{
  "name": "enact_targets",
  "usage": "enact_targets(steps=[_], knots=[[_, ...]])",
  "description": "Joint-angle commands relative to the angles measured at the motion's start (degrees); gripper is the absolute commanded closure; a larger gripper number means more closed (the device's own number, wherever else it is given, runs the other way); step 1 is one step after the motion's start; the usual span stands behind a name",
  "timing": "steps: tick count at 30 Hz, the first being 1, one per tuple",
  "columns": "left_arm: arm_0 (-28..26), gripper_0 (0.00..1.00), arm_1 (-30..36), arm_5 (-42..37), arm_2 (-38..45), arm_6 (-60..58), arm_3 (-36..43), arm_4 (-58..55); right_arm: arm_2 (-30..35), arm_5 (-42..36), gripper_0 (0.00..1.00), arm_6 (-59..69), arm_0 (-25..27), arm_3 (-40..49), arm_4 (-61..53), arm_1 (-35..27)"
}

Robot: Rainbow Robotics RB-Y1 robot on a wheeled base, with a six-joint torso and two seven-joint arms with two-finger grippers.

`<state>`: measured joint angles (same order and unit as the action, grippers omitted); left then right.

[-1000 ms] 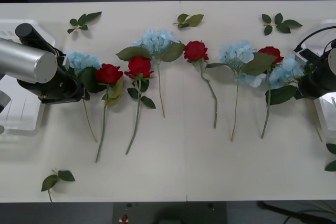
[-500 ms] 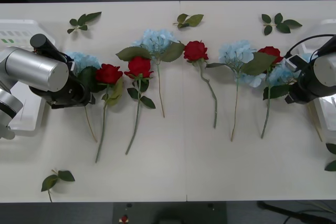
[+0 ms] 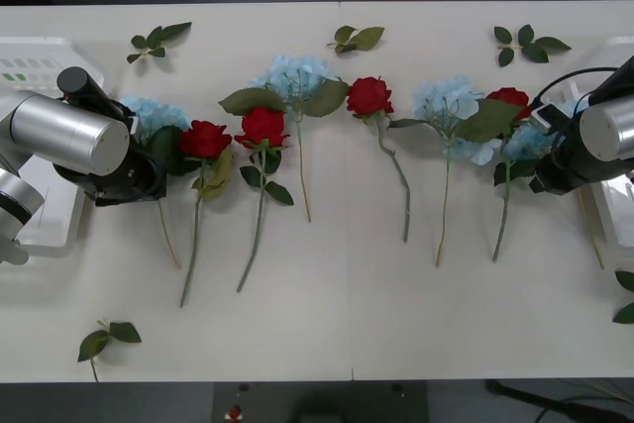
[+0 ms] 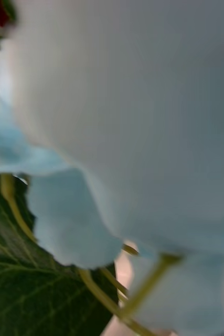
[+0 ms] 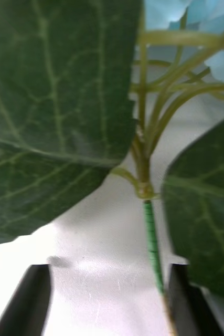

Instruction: Put the red flowers into the right box and the blue flowers into the left box

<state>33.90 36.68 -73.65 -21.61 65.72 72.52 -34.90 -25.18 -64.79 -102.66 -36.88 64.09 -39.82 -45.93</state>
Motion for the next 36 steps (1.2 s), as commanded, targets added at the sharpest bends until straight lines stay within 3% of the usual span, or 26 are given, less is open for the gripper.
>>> enact_targets(steps=[1, 2, 3, 5, 7, 8, 18, 29, 32, 36], knots=[[-0.06, 1.0, -0.55, 0.78, -0.36, -1.56, 0.34, 0.71, -0.75, 0.28, 0.14, -1.67, -0.92, 0.5, 0.36, 0.22], [-0.06, 1.0, -0.55, 1.05, -0.54, -1.65, 0.34, 1.06, -0.84, 0.37, 0.26, -1.67, -0.83, 0.42, 0.36, 0.22], [-0.06, 1.0, -0.55, 1.14, -0.62, -1.65, 0.34, 1.15, -0.93, 0.37, 0.32, -1.67, -0.83, 0.42, 0.45, 0.22], [-0.06, 1.0, -0.55, 1.22, -0.62, -1.82, 0.42, 1.15, -0.93, 0.37, 0.67, -1.67, -0.92, 0.42, 0.45, 0.22], [-0.06, 1.0, -0.55, 1.31, -0.62, -1.82, 0.42, 1.06, -0.93, 0.37, 0.93, -1.67, -0.92, 0.42, 0.36, 0.31], [0.12, 1.0, -0.47, 1.58, -0.54, -1.65, 0.42, 1.06, -0.93, 0.37, 1.0, -1.67, -0.92, 0.42, 0.36, 0.31], [0.38, 1.0, 3.58, 1.75, 2.63, -0.42, 7.9, -0.26, 0.13, 0.45, 1.0, -1.58, -1.44, -0.11, -0.43, 0.22], [0.56, 1.0, 12.37, 1.22, 11.94, 13.21, 11.06, -8.26, 14.1, -2.89, 1.0, -11.6, -2.85, -6.0, -11.86, -2.32], [0.64, 1.0, 15.27, 1.22, 13.88, 17.6, 10.88, -10.28, 19.2, -5.17, 1.0, -14.06, -2.85, -5.91, -19.68, -4.35], [0.91, 1.0, 19.22, 1.22, 14.41, 21.12, 9.92, -14.23, 20.17, -5.17, 1.0, -17.58, -2.85, -6.0, -35.06, -7.86]])
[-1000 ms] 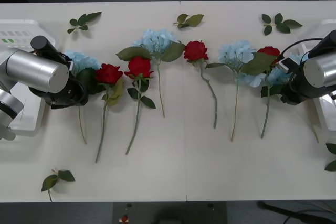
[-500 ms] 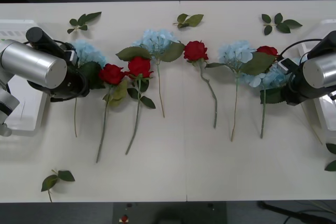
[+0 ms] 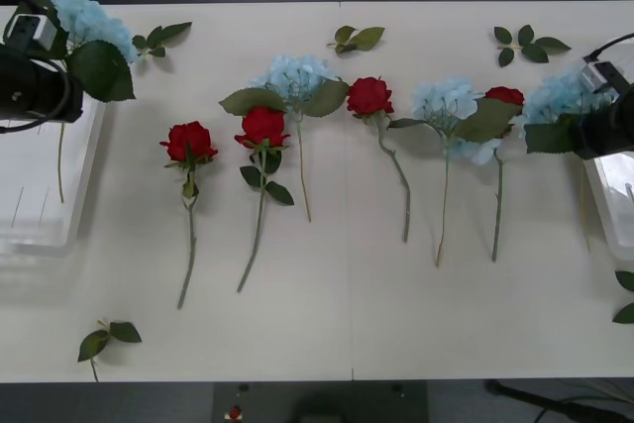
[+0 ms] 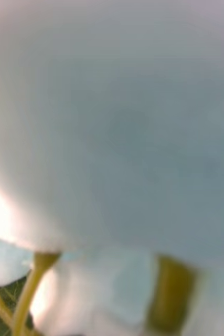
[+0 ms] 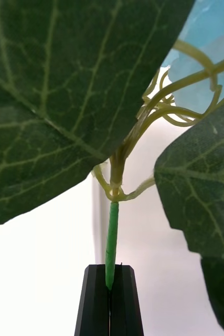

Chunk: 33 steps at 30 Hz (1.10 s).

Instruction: Put the red flowers into the right box and the blue flowers into the left box

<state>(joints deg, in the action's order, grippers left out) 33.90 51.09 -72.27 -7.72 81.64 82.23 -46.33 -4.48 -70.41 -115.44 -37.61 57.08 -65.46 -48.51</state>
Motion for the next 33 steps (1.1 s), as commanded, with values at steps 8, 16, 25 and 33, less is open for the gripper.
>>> enact_targets(steps=[8, 16, 25, 33], knots=[[5.04, 1.0, 8.42, -0.15, 1.21, 18.38, -12.27, -11.59, -0.45, -1.4, 1.0, -12.17, -2.2, 1.02, -36.32, -5.02], [10.22, 1.0, 8.42, 0.11, 1.3, 29.98, -27.12, -13.52, 3.07, -7.11, 1.0, -20.96, -4.14, 1.02, -44.58, 5.18], [10.66, 1.0, 8.42, 0.9, 1.74, 34.99, -35.47, -15.54, 3.33, -8.52, 1.0, -20.44, -6.6, 6.11, -50.29, 11.42], [10.57, 1.0, 6.66, 3.63, 1.65, 34.9, -38.46, -11.32, -3.79, -1.66, 1.0, -19.29, -7.92, 15.17, -54.34, 16.34]])
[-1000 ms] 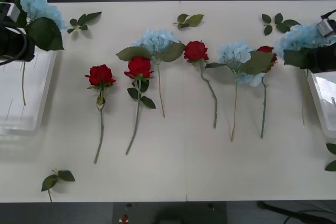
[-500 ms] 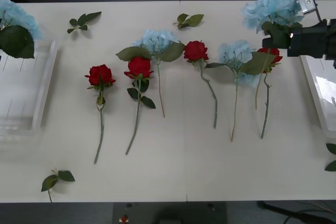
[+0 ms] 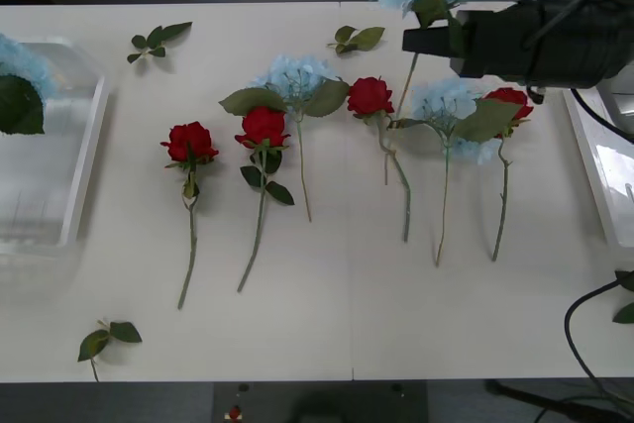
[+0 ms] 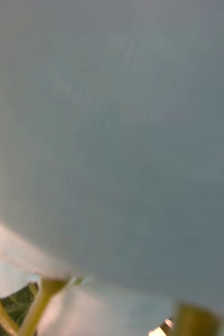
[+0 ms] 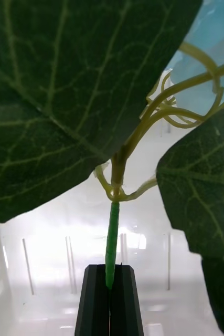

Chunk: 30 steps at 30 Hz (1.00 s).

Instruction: Put the red flowers into the right box and the blue flowers into the left box

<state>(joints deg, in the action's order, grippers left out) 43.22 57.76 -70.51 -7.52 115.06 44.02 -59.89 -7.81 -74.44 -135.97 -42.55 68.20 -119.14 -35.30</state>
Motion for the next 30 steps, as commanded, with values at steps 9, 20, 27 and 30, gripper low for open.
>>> enact_targets(steps=[9, 20, 27, 30], knots=[[1.25, 0.3, -3.18, 7.14, 1.46, 1.49, -0.43, 7.07, -3.17, 11.69, 1.0, 2.64, -6.5, 4.39, 2.95, 13.67], [1.34, 0.0, -2.91, 2.66, 1.54, 3.25, 2.47, 3.29, -2.91, 15.47, 1.0, 3.08, -10.89, -2.2, 4.44, 21.85], [1.25, 0.0, -2.56, -2.88, 1.72, 5.88, 5.64, -5.06, -3.08, 16.61, 1.0, 3.25, -12.03, -2.55, 4.53, 23.78], [1.25, 0.0, -2.56, -4.28, 3.21, 9.49, 5.81, -9.19, -3.7, 16.61, 1.0, 3.43, -12.82, -2.55, 4.44, 23.87]])
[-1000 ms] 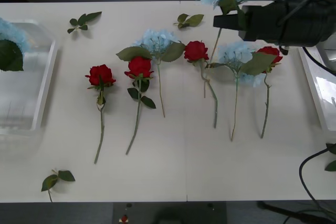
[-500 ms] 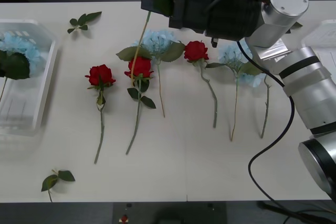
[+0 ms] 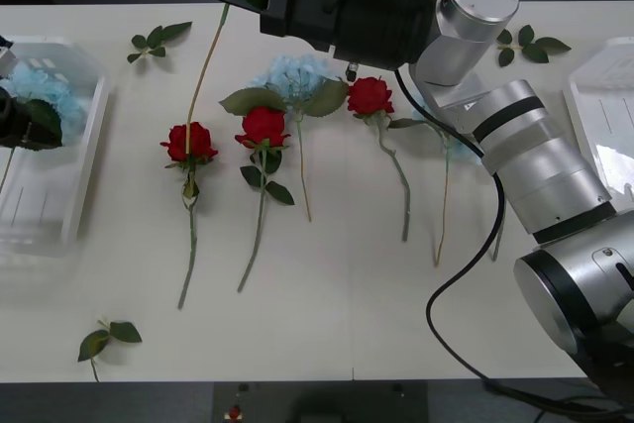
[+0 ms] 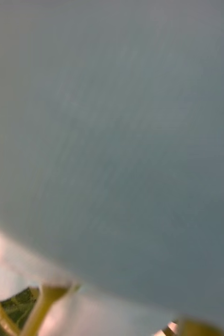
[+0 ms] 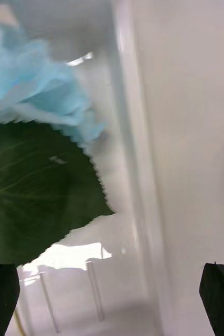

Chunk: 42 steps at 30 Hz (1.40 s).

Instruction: Put the red flowers into the right box and the blue flowers into the left box

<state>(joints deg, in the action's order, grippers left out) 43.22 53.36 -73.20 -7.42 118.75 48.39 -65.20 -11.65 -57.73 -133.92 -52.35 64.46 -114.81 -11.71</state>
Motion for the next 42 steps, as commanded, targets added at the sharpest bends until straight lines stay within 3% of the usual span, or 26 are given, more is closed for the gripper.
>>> enact_targets(steps=[1, 13, 26, 42], knots=[[1.34, 0.0, 1.84, -2.48, 3.91, 7.82, 1.53, -6.69, -0.3, 0.08, 1.0, 1.55, -3.46, 1.19, 0.12, 0.46], [1.34, 0.0, 1.75, -15.66, 12.78, 20.38, 1.53, -24.18, -0.92, 3.86, 1.0, 1.03, -4.17, 1.19, 0.12, 4.15], [1.78, 0.0, 0.61, -29.64, 11.03, 21.61, 1.53, -49.5, -0.65, 4.38, 1.0, 0.94, -4.25, 1.19, 0.2, 4.77], [4.24, 0.0, -8.36, -30.34, 7.07, 20.47, 3.2, -58.99, -0.74, 4.21, 1.0, 0.94, -4.25, 1.19, 0.2, 5.12]])
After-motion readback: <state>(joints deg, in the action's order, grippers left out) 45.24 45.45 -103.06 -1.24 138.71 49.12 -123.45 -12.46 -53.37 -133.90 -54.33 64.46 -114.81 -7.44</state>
